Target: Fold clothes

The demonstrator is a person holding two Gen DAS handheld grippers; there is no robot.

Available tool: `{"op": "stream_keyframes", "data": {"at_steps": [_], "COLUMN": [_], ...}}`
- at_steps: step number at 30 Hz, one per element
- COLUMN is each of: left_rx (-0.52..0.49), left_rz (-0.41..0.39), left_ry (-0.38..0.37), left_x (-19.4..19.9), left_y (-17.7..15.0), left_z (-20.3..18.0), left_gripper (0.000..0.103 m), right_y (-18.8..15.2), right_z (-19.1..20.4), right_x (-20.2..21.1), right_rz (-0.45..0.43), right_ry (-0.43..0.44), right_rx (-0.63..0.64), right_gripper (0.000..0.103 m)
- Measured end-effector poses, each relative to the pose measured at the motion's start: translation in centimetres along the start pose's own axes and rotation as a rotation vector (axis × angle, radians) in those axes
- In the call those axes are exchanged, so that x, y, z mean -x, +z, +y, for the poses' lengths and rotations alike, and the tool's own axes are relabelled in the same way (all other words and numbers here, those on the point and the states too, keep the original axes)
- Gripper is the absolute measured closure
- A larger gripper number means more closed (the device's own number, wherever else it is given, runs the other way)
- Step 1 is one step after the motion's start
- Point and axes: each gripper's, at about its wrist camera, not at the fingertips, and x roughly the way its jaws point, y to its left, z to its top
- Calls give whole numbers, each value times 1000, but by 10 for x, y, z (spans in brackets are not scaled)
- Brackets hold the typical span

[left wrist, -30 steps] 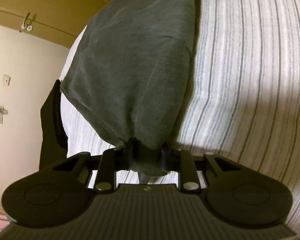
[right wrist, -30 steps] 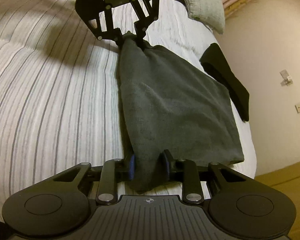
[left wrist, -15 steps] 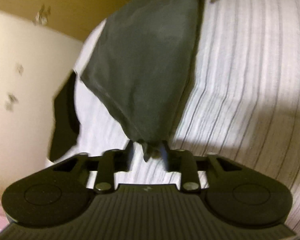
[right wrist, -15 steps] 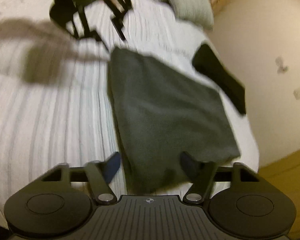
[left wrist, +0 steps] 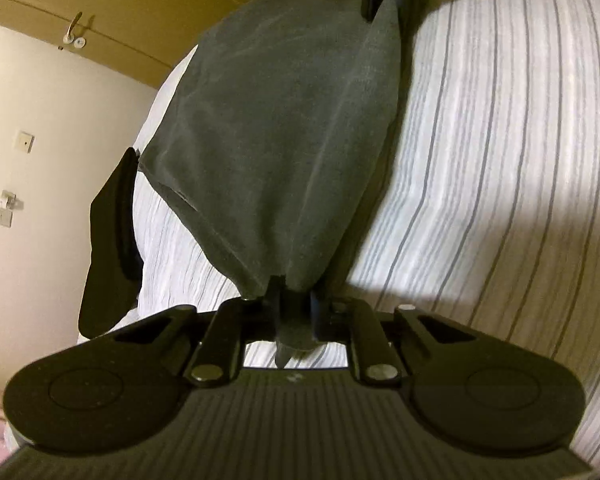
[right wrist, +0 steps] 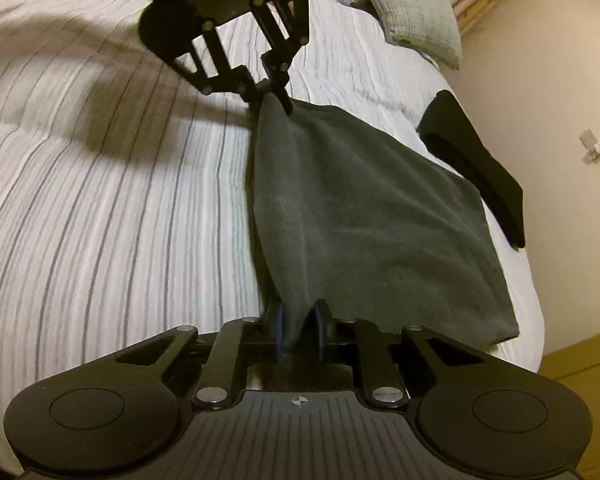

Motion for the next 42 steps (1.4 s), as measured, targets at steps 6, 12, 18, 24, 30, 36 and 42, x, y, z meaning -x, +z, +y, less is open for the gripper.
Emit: {"op": "stream_keyframes", "data": {"at_steps": [6, 12, 18, 24, 30, 36, 42], "left_rx": [-16, -124, 7, 91, 76, 87, 265], "left_rz": [0, -75, 57, 164, 68, 31, 199], "left_ry": [-9, 6, 6, 40, 48, -33, -39], "left_x": [15, 32, -4, 4, 36, 14, 5], "left_y": [-6, -1, -11, -29, -8, 26, 14], "left_z": [5, -15, 1, 14, 6, -4, 13], "left_gripper": [89, 85, 84, 98, 90, 88, 86], "right_y": [-2, 2, -5, -63, -40, -19, -69], "right_z": [1, 7, 2, -26, -17, -15, -51], "right_x": [7, 18, 3, 31, 61, 33, 33], "right_rz": [7, -17, 12, 179, 65, -18, 179], "right_ry": [-5, -17, 24, -22, -24, 71, 34], "right_rx": [-7, -34, -82, -224, -169, -179, -352], "right_gripper": [79, 51, 51, 51, 51, 54, 57]}}
